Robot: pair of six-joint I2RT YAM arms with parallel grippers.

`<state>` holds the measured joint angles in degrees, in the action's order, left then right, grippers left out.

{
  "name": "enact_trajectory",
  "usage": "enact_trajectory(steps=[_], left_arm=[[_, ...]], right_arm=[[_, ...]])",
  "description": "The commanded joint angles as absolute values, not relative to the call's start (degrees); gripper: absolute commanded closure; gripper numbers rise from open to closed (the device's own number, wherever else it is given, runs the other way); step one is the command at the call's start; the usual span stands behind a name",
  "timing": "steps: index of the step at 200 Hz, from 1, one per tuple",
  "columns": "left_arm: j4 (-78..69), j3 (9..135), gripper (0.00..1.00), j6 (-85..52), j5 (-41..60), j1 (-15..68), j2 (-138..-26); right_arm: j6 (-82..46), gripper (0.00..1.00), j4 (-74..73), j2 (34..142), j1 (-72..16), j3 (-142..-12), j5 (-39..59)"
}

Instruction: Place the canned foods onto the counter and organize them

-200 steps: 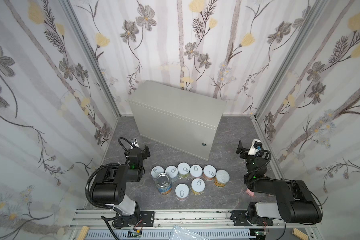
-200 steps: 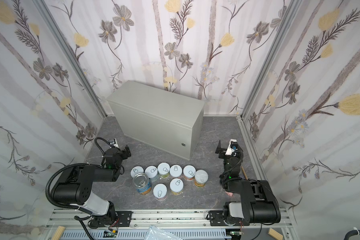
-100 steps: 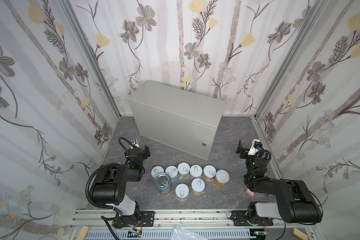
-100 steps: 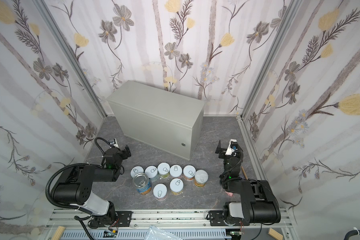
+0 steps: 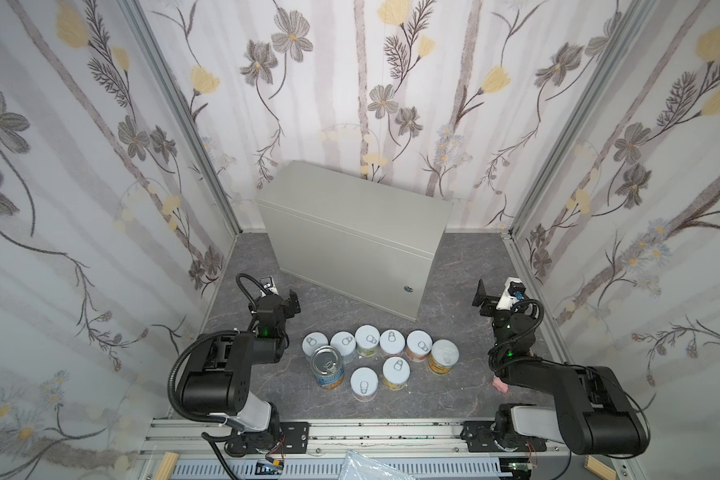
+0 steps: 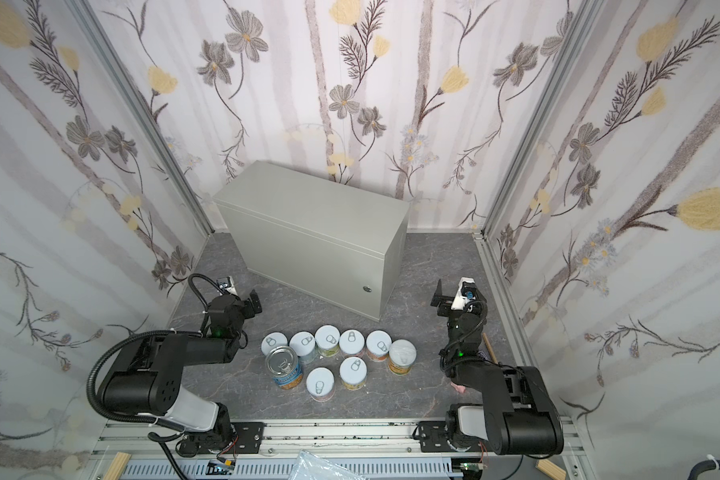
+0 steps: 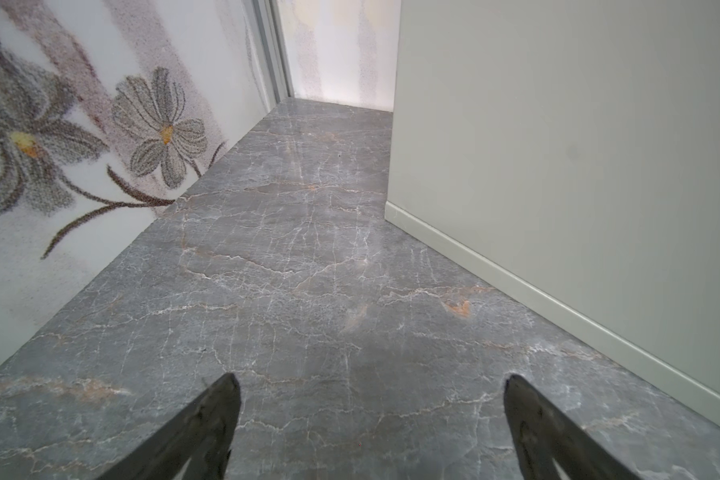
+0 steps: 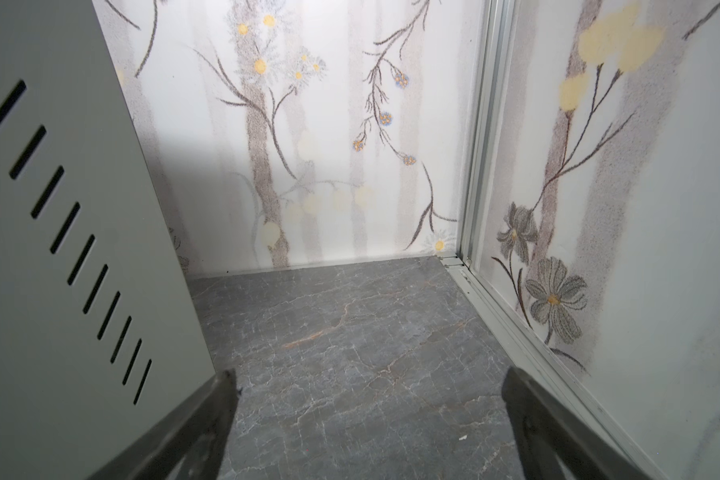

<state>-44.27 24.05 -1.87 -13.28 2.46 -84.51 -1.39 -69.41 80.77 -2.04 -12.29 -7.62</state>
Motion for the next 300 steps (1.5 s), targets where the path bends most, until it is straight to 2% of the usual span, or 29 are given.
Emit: enact_trajectory(steps=[1, 24, 45, 82, 127, 155, 202, 261, 300], left_arm=[[-29.60, 31.01, 0.00, -2.62, -14.60, 2.64, -77.82], [-19.32, 38.97, 0.00, -8.97, -17.18, 2.73, -73.06], [-7.64, 49.86, 0.00, -16.39, -18.89, 2.66, -73.46], [0.91, 65.80, 0.00, -22.81, -14.91, 1.76, -80.05], [6.04, 80.59, 0.00, -29.21, -3.84, -5.54, -87.07], [12.60, 88.50, 0.00, -34.52, -4.18, -10.29, -92.13], [28.71, 112.18, 0.00, -35.17, -6.22, -13.55, -110.87], [36.81, 136.06, 0.00, -35.88, -1.52, -13.59, -129.05], [38.66, 146.65, 0.00, -34.74, 8.09, -13.48, -137.47]], right_arm=[[-0.25, 0.00, -57.93, 74.46, -2.68, -16.09, -7.50], [-6.43, 0.00, -47.57, 68.04, -2.78, -21.05, -5.18], [-16.70, 0.00, -40.33, 65.83, -2.90, -26.39, -1.73], [-27.26, 0.00, -38.89, 67.96, -3.67, -31.07, 8.11], [-28.03, 0.00, -39.16, 68.03, -5.08, -31.31, 11.58], [-24.60, 0.00, -41.00, 67.29, -6.71, -29.27, 12.92], [-15.75, 0.00, -45.08, 67.06, -10.65, -26.74, 16.18], [5.61, 0.00, -45.55, 67.77, -16.59, -25.04, 23.13], [9.64, 0.00, -45.24, 70.77, -17.91, -27.99, 21.67]])
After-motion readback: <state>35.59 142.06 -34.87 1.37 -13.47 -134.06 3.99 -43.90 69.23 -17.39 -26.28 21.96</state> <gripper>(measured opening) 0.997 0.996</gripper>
